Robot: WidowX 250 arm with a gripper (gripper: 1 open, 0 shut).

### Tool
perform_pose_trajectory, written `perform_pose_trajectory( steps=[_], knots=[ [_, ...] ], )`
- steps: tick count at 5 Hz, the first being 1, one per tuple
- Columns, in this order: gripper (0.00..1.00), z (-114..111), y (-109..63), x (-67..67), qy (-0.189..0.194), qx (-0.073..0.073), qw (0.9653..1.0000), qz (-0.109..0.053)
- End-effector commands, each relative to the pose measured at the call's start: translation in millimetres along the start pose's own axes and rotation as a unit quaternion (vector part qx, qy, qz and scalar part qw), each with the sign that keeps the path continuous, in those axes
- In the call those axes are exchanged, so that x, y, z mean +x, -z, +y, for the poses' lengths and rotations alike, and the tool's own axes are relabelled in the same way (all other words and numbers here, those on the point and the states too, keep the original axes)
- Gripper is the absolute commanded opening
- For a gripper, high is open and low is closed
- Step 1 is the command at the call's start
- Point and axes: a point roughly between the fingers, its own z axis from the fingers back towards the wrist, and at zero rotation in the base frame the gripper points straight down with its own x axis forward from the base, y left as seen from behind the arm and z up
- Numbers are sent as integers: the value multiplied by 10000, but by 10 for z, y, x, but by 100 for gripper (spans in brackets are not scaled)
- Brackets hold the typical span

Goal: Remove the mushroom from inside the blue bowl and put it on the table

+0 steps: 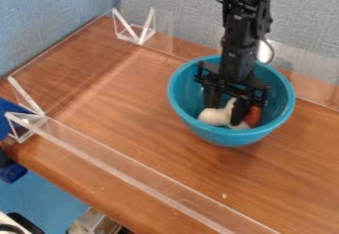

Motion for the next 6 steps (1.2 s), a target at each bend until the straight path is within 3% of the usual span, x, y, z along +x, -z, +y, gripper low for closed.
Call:
perform_pose_trajectory(
  steps=[1,6],
  knots=[
    [0,206,439,-130,-144,193,9989,391],
    [0,241,457,-173,-65,206,9991,377]
  ],
)
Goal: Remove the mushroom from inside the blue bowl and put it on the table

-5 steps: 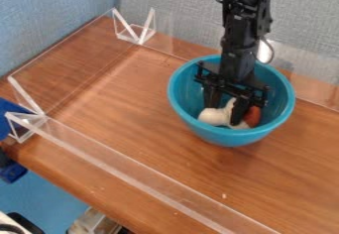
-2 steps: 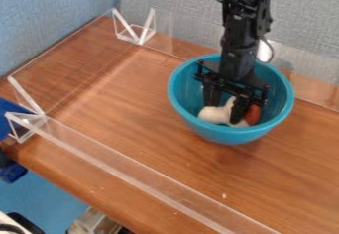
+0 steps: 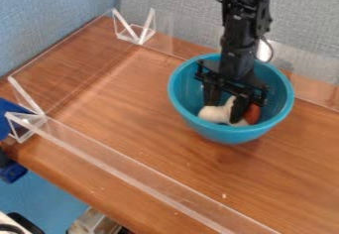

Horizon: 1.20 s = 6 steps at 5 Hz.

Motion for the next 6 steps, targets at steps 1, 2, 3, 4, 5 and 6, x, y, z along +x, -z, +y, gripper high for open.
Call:
perform_pose_trajectory(
  steps=[1,2,3,4,5,6],
  knots=[
    [0,219,445,-231,-96,138,9985,517],
    [0,226,432,-242,-82,137,9985,514],
    [0,233,426,-252,-67,136,9986,513],
    [0,241,418,-264,-51,135,9986,509],
    [0,248,415,-274,-34,134,9986,505],
    [0,257,373,-282,-17,131,9989,459]
  ],
)
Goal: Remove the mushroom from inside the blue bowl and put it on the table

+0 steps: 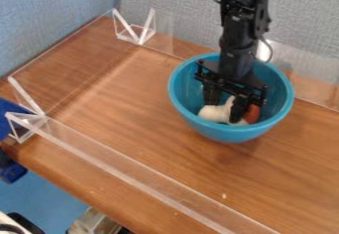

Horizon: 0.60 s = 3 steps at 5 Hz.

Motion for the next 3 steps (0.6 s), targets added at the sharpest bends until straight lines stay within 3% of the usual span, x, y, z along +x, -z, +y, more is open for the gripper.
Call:
perform_pose_trajectory(
  steps=[1,3],
  knots=[
    [0,265,313,-284,-72,130,9987,495],
    [0,295,172,-303,-60,115,9993,358]
  ],
)
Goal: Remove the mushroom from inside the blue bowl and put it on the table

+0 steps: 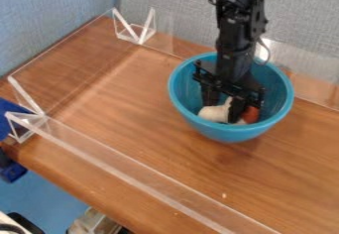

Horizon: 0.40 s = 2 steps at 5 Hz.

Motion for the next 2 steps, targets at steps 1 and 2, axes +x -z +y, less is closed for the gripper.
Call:
perform_pose_trajectory(
  steps=[1,2],
  knots=[
    [0,275,118,-252,-129,108,9991,386],
    [0,293,33,-262,-126,98,9994,304]
  ],
)
